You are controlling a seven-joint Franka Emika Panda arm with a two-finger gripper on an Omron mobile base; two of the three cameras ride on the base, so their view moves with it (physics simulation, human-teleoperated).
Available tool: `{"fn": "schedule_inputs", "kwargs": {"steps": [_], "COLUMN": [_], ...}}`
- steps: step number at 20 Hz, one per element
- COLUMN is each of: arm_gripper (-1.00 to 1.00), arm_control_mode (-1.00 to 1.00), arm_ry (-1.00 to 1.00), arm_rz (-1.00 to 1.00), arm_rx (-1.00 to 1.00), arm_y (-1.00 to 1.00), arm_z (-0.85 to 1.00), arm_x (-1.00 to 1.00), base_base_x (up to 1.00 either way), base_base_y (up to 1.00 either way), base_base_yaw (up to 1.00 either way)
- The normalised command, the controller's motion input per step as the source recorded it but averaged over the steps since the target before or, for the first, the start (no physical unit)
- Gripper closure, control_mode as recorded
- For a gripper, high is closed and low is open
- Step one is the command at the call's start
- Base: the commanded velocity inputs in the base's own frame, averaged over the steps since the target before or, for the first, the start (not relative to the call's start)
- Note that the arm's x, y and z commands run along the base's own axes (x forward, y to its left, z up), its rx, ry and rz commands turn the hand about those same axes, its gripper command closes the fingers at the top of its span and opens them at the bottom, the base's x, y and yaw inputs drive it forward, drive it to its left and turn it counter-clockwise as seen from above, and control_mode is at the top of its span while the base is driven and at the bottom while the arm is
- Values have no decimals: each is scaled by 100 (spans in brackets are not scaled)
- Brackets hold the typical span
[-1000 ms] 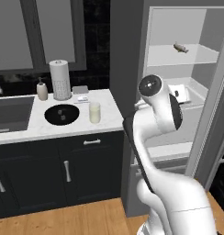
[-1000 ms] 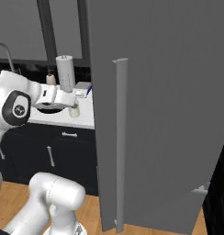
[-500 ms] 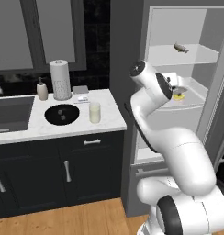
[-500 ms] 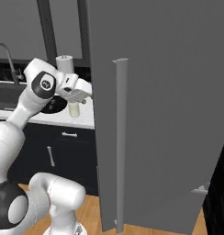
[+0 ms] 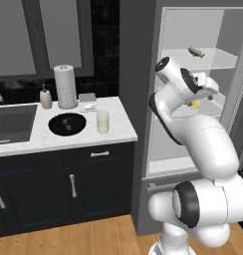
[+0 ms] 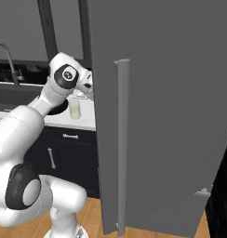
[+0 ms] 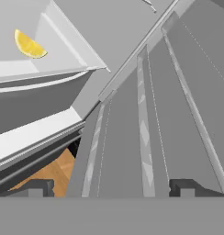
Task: Grab a lemon wedge from the fridge and one ice cube from the ice bowl, and put them in the glass of lemonade.
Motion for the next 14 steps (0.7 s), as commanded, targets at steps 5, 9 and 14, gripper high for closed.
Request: {"fn": "schedule_inputs", "kwargs": {"steps": [5,9,14], "arm_gripper": [-100,-100,-100], "arm_control_mode": [-100,-100,-100], "arm_ry": [0,0,-10], "arm_rz": [-17,-17,-18], "arm_rx": [0,0,0], "arm_y": [-59,-60,-47], "arm_z": [0,0,-4], "arm_x": [-2,-38,-96], "base_base_x": [0,0,0], "base_base_y": [0,0,0], "base_base_yaw": [0,0,0]}}
